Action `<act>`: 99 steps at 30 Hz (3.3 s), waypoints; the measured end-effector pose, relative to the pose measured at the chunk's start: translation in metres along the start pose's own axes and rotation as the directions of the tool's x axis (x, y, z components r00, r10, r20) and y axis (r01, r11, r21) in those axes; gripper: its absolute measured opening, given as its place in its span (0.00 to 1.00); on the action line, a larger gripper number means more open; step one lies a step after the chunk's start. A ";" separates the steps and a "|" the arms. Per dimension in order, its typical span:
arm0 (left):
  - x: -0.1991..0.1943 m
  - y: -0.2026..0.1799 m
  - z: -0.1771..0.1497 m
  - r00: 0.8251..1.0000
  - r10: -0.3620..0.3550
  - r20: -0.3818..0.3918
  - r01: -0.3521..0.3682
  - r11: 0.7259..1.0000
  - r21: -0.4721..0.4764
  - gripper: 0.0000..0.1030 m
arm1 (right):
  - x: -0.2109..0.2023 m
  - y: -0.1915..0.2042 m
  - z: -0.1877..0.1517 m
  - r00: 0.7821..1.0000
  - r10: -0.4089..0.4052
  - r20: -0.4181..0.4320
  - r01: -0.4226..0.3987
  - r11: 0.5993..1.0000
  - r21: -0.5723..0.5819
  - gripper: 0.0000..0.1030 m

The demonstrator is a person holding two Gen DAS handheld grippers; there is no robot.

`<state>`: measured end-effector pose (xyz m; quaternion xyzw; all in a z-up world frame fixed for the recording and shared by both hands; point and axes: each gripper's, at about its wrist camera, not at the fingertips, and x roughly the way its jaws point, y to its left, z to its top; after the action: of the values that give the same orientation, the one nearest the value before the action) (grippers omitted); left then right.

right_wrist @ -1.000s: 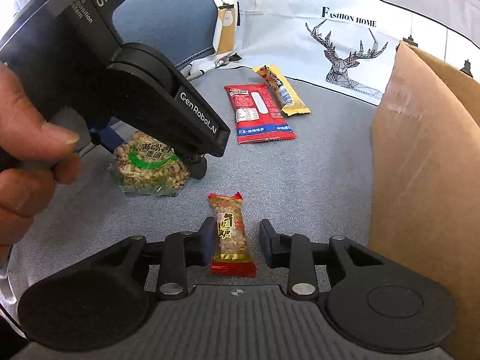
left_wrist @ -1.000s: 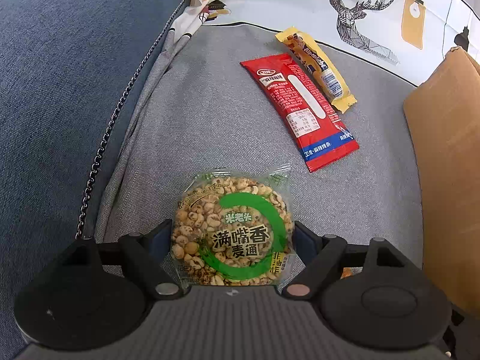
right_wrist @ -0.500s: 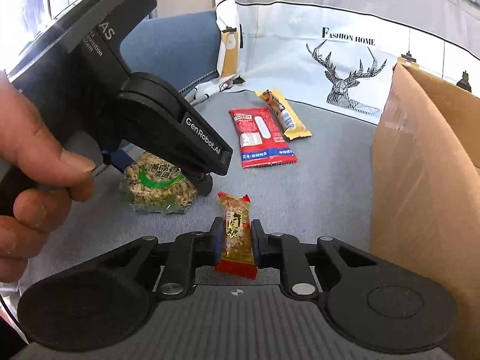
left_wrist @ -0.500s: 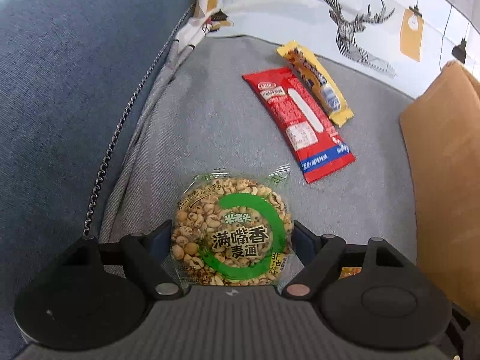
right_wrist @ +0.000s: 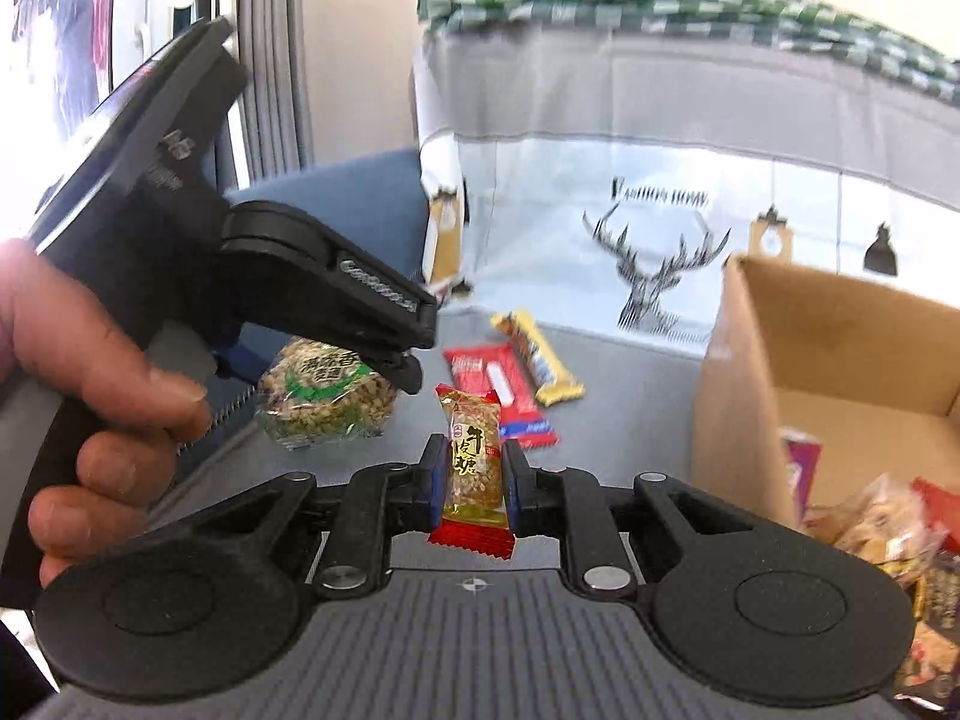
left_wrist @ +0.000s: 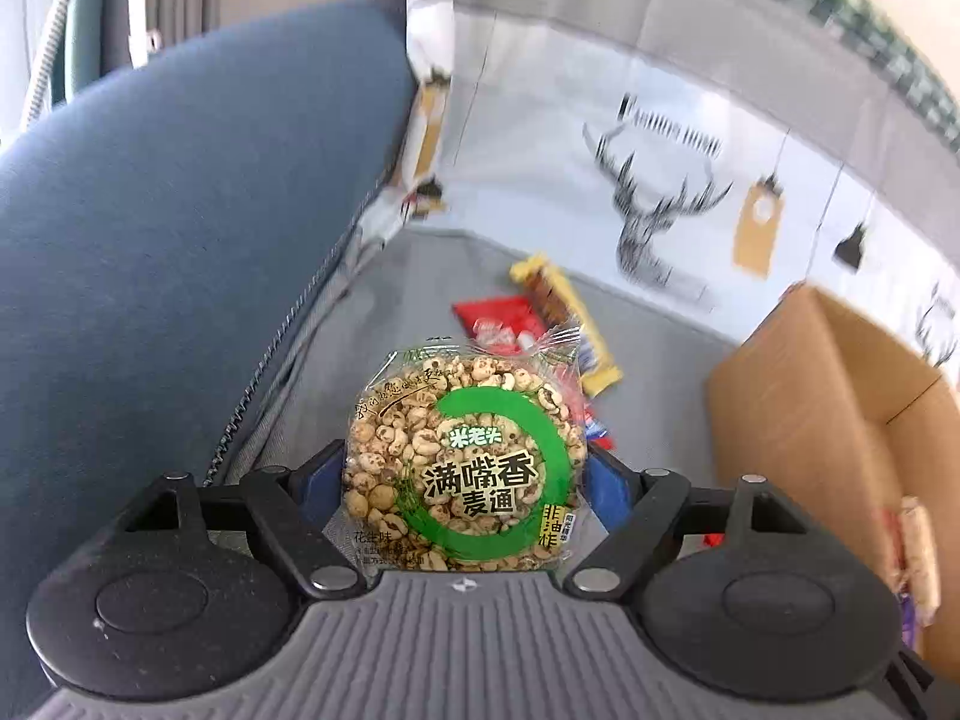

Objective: Organize snacks
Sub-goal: 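Carry the gold-red bar with the right tool while the left tool carries the nut cake over the box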

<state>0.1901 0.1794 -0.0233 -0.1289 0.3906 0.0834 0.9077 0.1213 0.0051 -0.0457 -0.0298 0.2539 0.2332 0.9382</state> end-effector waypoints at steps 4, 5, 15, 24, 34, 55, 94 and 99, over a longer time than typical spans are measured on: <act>-0.025 -0.004 -0.002 0.996 -0.017 0.089 0.016 1.000 0.011 0.82 | -0.017 -0.005 0.010 0.999 -0.009 0.041 0.009 1.000 0.006 0.19; -0.030 -0.005 -0.002 0.994 -0.024 0.108 0.023 1.000 0.011 0.82 | -0.022 -0.007 0.013 0.998 -0.009 0.054 0.009 1.000 0.005 0.19; -0.046 -0.029 0.005 0.972 -0.088 0.217 0.089 0.996 0.006 0.82 | -0.068 -0.040 0.046 0.986 -0.028 0.166 0.024 0.999 0.025 0.19; -0.043 -0.067 0.008 0.953 -0.151 0.263 0.143 0.989 0.048 0.82 | -0.092 -0.081 0.058 0.976 -0.079 0.203 0.067 0.996 0.063 0.19; -0.035 -0.123 0.003 0.929 -0.232 0.288 0.189 0.967 0.169 0.82 | -0.104 -0.123 0.066 0.960 -0.178 0.217 0.150 0.979 0.139 0.19; -0.032 -0.198 -0.018 0.890 -0.363 0.278 0.283 0.915 0.288 0.82 | -0.127 -0.186 0.048 0.918 -0.348 0.192 0.310 0.929 0.203 0.19; -0.040 -0.250 -0.037 0.812 -0.524 0.258 0.431 0.836 0.340 0.82 | -0.129 -0.215 0.038 0.866 -0.480 0.140 0.431 0.859 0.276 0.19; -0.040 -0.255 -0.039 0.808 -0.532 0.253 0.440 0.830 0.343 0.81 | -0.129 -0.217 0.037 0.862 -0.487 0.138 0.438 0.854 0.281 0.19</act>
<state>0.2001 -0.0769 0.0232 -0.0853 0.1901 -0.1865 0.9601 0.1381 -0.2357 0.0357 0.0472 0.1678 -0.0311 0.9842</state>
